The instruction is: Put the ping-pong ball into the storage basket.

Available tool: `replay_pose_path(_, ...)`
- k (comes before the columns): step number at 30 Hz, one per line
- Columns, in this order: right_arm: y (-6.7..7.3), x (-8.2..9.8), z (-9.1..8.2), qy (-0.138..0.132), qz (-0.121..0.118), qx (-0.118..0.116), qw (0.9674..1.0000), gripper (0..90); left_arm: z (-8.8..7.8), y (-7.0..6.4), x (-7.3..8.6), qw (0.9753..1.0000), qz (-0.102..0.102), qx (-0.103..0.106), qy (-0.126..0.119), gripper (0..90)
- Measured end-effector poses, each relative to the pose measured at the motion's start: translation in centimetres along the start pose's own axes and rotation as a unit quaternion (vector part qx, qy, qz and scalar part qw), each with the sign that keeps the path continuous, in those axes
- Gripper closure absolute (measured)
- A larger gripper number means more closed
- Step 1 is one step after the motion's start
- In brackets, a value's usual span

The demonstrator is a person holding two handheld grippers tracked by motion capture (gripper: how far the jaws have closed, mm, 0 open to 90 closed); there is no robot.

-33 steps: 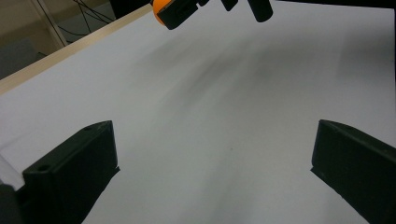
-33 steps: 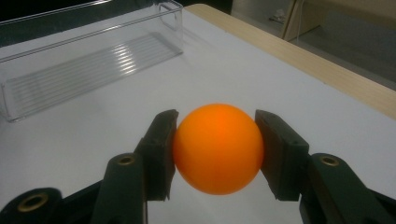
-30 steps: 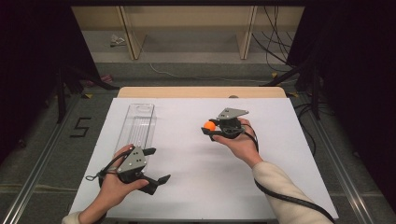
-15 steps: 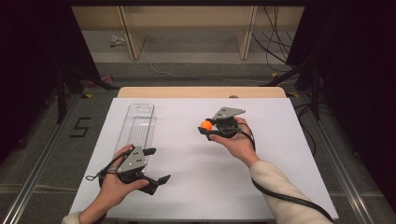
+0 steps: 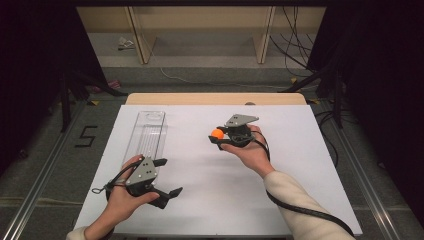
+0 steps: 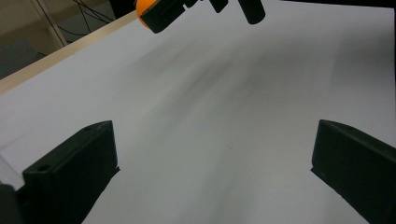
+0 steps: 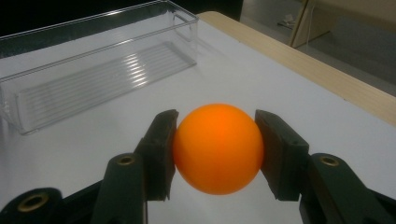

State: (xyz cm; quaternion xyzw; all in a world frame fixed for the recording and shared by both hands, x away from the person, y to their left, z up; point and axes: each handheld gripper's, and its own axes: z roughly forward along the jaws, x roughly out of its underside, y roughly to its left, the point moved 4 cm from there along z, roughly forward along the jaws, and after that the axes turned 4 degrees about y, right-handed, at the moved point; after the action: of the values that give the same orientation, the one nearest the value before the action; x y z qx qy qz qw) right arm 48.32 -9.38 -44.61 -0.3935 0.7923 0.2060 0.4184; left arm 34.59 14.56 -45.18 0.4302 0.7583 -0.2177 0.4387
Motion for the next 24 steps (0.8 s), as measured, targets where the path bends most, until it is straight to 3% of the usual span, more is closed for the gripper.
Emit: replay_pose_path(24,1.5,-1.4,1.5,-0.005,-0.006,-0.016,0.9998,51.7,0.0,-0.1,0.0,1.0000,0.000,0.003,0.000,0.0)
